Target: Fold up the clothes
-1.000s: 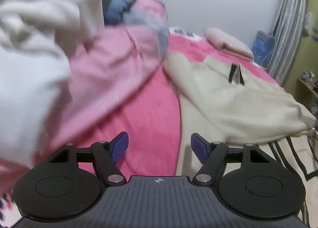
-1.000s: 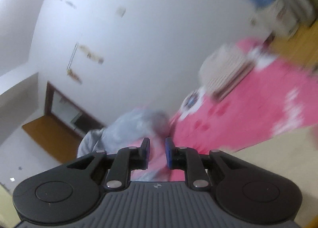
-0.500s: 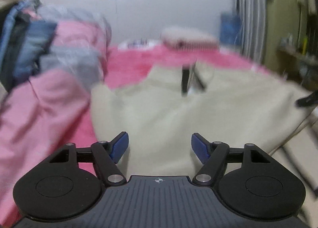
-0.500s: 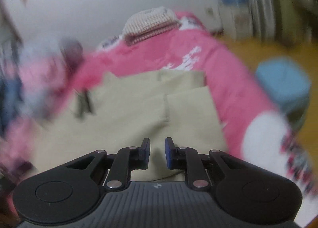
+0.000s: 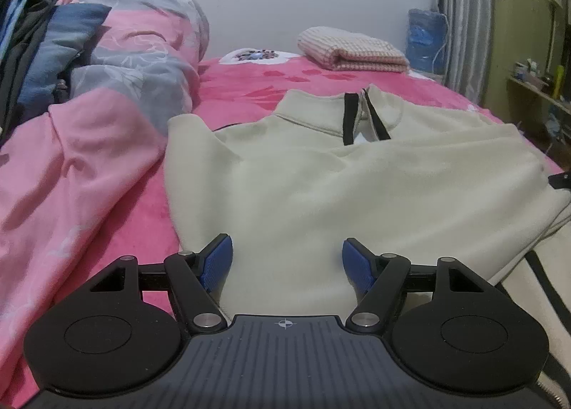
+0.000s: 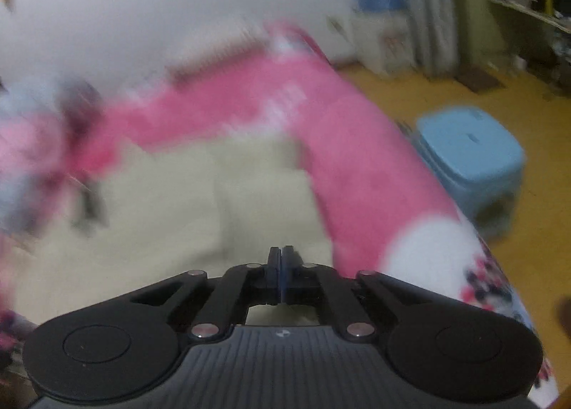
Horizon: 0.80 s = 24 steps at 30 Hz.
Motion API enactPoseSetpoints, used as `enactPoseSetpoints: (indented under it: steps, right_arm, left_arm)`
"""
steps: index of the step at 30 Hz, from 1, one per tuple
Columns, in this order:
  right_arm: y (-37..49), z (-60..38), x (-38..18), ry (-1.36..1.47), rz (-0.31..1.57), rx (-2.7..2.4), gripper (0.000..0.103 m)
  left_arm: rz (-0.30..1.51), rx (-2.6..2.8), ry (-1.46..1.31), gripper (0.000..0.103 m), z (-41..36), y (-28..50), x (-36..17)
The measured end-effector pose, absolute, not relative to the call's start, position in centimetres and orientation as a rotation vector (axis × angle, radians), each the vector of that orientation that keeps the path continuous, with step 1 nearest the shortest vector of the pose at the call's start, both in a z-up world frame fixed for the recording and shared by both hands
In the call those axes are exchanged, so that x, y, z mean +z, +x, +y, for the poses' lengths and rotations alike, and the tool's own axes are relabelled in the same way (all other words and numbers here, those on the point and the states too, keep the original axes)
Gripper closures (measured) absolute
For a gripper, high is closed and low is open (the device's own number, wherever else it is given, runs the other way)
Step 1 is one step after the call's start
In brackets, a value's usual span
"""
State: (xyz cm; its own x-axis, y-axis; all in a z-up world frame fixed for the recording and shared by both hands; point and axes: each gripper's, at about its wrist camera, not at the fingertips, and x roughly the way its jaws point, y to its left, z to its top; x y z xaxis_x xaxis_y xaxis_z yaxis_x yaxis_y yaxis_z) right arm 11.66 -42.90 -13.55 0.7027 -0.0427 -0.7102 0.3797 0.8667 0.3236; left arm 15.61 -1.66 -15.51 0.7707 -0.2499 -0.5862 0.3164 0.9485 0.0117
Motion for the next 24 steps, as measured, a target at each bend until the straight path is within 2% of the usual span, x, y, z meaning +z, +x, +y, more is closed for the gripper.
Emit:
enactPoseSetpoints:
  steps: [3,6,8,12,14,20,24]
  right_arm:
    - [11.1,-42.1,-11.1,0.481,0.729,-0.320,0.103]
    - [11.2,-40.9,-9.5,0.566,0.684,-0.216,0.103]
    - [12.5,-39.3,-9.5,0.515,0.680,-0.163,0.103]
    - [16.8,-38.3,-13.2,0.392,0.745,-0.164,0.103]
    - [16.7,-38.5,-14.0,0.424,0.729,-0.157,0.103]
    - [14.8,-38.4,-11.6,0.508,0.720,-0.164,0.103]
    - [11.8,-37.0,-9.1,0.535,0.721,-0.061,0.103]
  left_arm:
    - [0.560,-0.312,0.086,0.033,-1.2,14.9,-13.8]
    - [0.565,-0.348,0.060,0.029,-2.1,16.4,-13.5]
    - [0.569,-0.373,0.043,0.029,-2.7,17.5,-13.3]
    - [0.633,-0.268,0.076,0.031,-3.8,21.2,-15.3]
    - [0.631,-0.251,0.045,0.030,-3.2,22.1,-16.1]
    - [0.634,-0.272,0.044,0.030,-2.9,21.0,-14.7]
    - [0.648,-0.385,0.021,0.027,-2.1,17.9,-12.6]
